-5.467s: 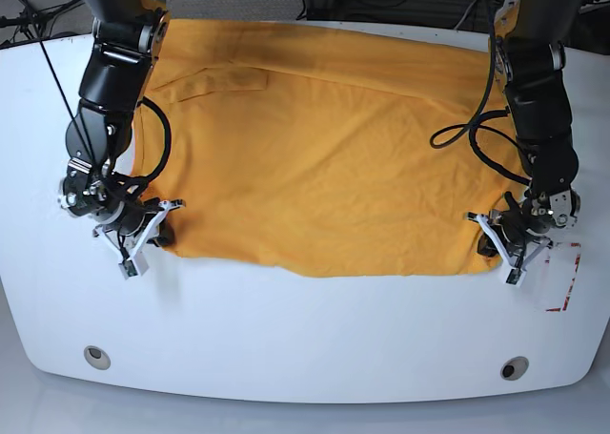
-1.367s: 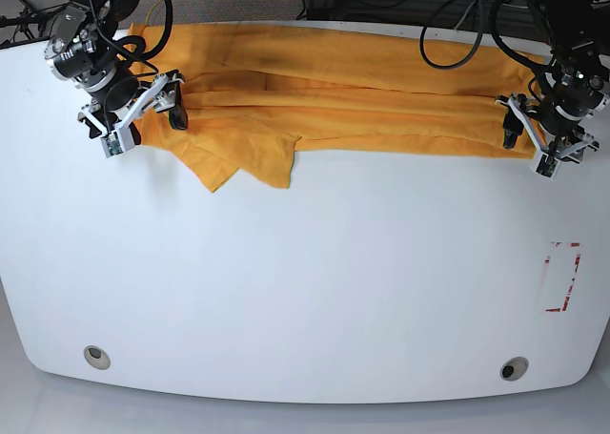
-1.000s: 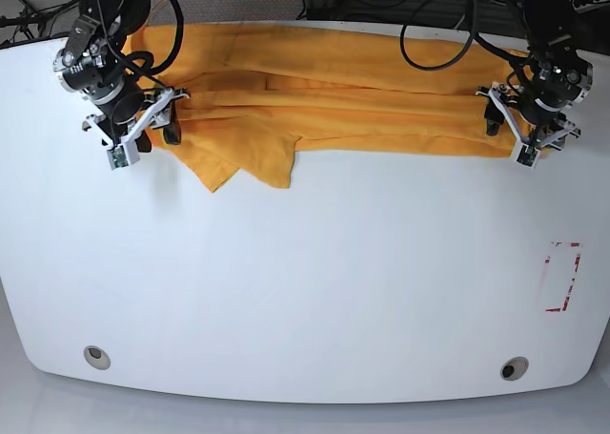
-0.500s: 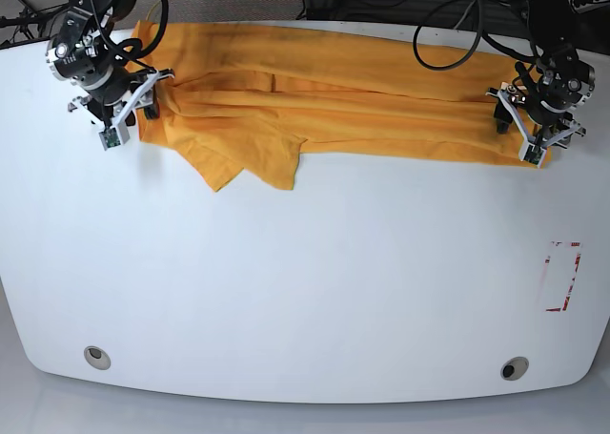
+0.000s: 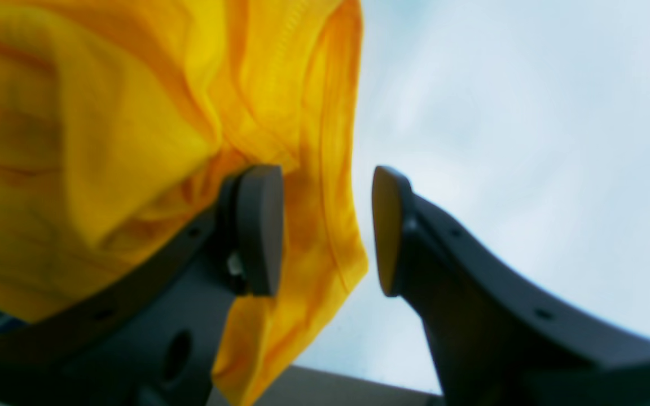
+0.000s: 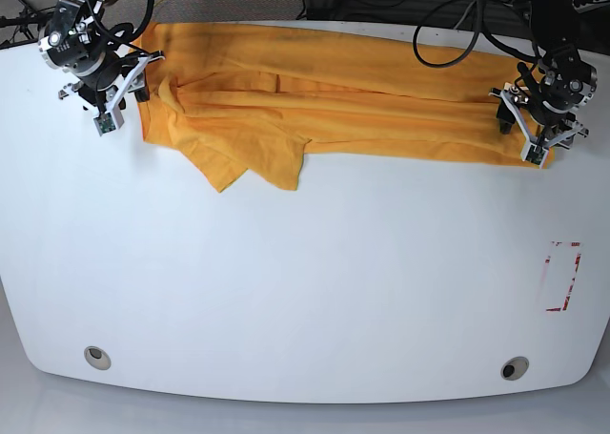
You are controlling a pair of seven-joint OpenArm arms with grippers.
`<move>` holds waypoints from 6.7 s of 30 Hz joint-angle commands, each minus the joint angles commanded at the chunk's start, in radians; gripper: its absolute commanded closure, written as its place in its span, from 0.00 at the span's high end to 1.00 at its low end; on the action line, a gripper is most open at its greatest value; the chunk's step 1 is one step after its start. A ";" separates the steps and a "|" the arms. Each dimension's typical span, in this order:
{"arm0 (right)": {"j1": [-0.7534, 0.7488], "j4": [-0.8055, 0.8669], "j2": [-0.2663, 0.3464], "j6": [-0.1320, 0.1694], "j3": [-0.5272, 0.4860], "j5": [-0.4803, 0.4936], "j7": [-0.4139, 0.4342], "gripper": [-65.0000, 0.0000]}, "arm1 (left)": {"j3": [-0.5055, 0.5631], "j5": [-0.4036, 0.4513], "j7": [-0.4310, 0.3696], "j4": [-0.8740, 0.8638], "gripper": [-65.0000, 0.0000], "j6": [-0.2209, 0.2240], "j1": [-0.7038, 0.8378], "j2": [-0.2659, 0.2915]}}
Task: Fold the T-shirt properly
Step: 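Hold the folded edge with both grippers and pull it taut, then drag the right gripper's held corner outward along the folded edge, then pull the right gripper's corner back toward the shirt's folded edge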
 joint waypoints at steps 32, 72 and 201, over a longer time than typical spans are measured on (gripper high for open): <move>-0.037 -0.103 -0.091 0.000 -0.061 -0.012 0.008 0.37 | 0.002 0.003 -0.003 -0.009 0.61 0.000 -0.002 -0.003; -0.078 -0.146 -0.121 0.000 -0.155 -0.014 0.052 0.02 | 0.003 0.006 -0.003 -0.009 0.61 0.000 -0.002 0.000; 0.557 -0.532 0.064 -0.033 -0.319 -0.195 0.210 0.00 | 0.100 0.005 0.028 -0.072 0.61 0.000 -0.155 0.048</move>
